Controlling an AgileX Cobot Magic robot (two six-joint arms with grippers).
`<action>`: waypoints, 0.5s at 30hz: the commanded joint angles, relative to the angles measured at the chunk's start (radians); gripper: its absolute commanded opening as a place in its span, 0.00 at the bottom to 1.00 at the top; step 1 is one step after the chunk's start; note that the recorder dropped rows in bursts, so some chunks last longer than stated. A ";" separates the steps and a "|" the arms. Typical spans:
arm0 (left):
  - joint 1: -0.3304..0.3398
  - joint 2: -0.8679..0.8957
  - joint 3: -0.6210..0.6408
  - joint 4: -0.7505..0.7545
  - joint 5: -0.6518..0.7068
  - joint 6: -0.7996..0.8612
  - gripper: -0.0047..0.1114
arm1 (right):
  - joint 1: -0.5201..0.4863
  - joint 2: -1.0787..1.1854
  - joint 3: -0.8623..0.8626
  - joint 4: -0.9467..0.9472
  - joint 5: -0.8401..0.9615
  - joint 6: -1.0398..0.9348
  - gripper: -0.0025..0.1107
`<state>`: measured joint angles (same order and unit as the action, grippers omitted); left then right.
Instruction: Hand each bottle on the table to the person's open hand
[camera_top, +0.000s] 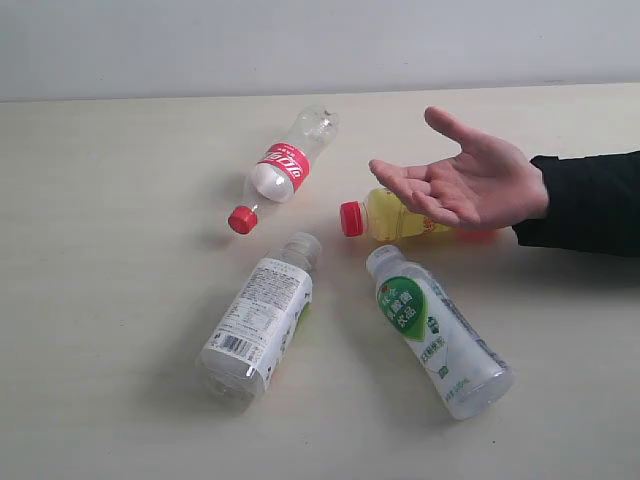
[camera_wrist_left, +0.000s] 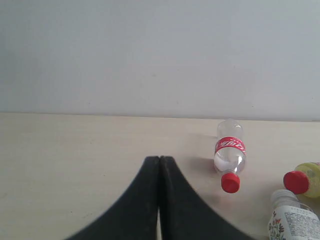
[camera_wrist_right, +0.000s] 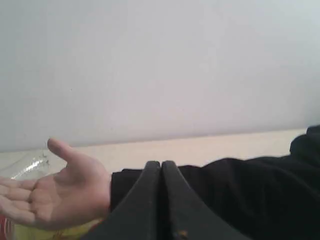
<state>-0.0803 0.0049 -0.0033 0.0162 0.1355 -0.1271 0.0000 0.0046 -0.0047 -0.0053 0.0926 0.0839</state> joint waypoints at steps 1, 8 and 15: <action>0.000 0.002 0.003 -0.005 -0.009 0.002 0.04 | 0.000 -0.005 0.005 -0.020 -0.155 -0.028 0.02; 0.000 0.002 0.003 -0.005 -0.009 0.002 0.04 | 0.000 -0.005 0.005 0.069 -0.414 0.276 0.02; 0.000 0.002 0.003 -0.005 -0.009 0.002 0.04 | 0.000 -0.005 0.005 0.085 -0.491 0.462 0.02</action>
<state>-0.0803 0.0049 -0.0033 0.0162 0.1355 -0.1271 0.0000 0.0046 -0.0047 0.0806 -0.3520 0.5253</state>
